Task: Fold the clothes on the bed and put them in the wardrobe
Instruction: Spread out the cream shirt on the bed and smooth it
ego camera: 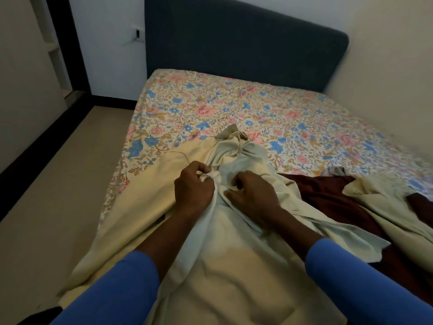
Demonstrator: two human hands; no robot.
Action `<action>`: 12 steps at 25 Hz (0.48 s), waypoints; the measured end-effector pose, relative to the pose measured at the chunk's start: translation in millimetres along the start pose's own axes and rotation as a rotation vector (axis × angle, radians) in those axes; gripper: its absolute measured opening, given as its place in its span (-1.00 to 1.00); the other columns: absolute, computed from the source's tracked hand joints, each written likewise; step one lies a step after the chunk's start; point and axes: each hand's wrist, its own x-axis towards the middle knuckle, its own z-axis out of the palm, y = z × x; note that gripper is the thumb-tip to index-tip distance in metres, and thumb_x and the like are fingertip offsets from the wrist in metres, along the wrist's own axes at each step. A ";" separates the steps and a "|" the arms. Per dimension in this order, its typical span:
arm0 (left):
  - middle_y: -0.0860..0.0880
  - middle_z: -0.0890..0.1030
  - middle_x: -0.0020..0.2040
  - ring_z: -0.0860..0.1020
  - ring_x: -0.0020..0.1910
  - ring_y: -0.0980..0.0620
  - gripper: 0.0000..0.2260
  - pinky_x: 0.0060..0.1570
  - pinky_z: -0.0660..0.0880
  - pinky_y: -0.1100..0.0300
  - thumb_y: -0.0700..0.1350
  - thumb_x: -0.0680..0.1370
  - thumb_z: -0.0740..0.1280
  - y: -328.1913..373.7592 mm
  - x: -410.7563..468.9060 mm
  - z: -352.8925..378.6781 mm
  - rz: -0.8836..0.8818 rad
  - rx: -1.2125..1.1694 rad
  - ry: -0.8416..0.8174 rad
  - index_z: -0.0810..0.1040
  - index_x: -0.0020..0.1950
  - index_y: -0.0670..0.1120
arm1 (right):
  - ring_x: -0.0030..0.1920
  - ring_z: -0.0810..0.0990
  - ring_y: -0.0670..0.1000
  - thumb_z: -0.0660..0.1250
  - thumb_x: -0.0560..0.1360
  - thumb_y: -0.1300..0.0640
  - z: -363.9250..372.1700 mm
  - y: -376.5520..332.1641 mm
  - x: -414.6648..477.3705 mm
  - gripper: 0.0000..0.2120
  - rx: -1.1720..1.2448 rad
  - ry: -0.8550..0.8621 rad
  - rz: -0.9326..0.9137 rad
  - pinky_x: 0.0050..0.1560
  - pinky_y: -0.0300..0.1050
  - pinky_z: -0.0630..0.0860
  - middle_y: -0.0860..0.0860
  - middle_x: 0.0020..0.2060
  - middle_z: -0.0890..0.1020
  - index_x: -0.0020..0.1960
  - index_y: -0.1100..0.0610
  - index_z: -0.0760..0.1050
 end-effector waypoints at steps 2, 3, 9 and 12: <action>0.02 0.69 -0.16 0.60 -0.13 0.00 -0.80 -0.17 0.41 0.25 -0.26 0.51 0.34 4.9 -4.5 -7.5 0.036 0.030 -0.042 0.72 -0.06 -0.02 | -0.04 0.54 0.03 0.31 0.59 -0.09 13.1 -2.9 3.6 -0.78 -0.243 -0.063 -0.081 -0.16 -0.05 0.50 -0.01 -0.04 0.59 0.09 0.04 0.55; 0.02 0.71 -0.16 0.61 -0.14 0.03 -0.81 -0.18 0.43 0.28 -0.24 0.51 0.35 5.3 -5.9 -10.4 0.032 0.036 -0.081 0.75 -0.07 -0.04 | -0.03 0.57 0.07 0.28 0.62 -0.02 15.1 -3.8 11.3 -0.80 -0.299 -0.077 -0.079 -0.15 -0.06 0.51 0.03 -0.03 0.62 0.10 0.07 0.57; -0.01 0.71 -0.25 0.66 -0.15 0.02 -0.87 -0.14 0.50 0.23 -0.05 0.50 0.54 -3.8 -1.2 -21.1 -0.161 -0.184 -0.144 0.76 -0.16 -0.10 | -0.24 0.59 0.00 0.37 0.60 0.10 -16.4 -7.9 14.9 -0.83 0.299 -0.021 0.357 -0.18 -0.07 0.50 0.03 -0.24 0.67 -0.08 0.16 0.66; 0.08 0.71 -0.10 0.65 -0.05 0.13 -0.82 -0.09 0.48 0.32 -0.23 0.44 0.57 1.7 -8.9 -23.8 -0.139 -0.235 -0.154 0.77 -0.01 -0.02 | -0.37 0.49 -0.01 0.44 0.57 0.24 -39.8 -15.6 -18.7 -0.94 1.055 -0.065 0.745 -0.36 -0.15 0.44 0.11 -0.27 0.63 -0.04 0.22 0.68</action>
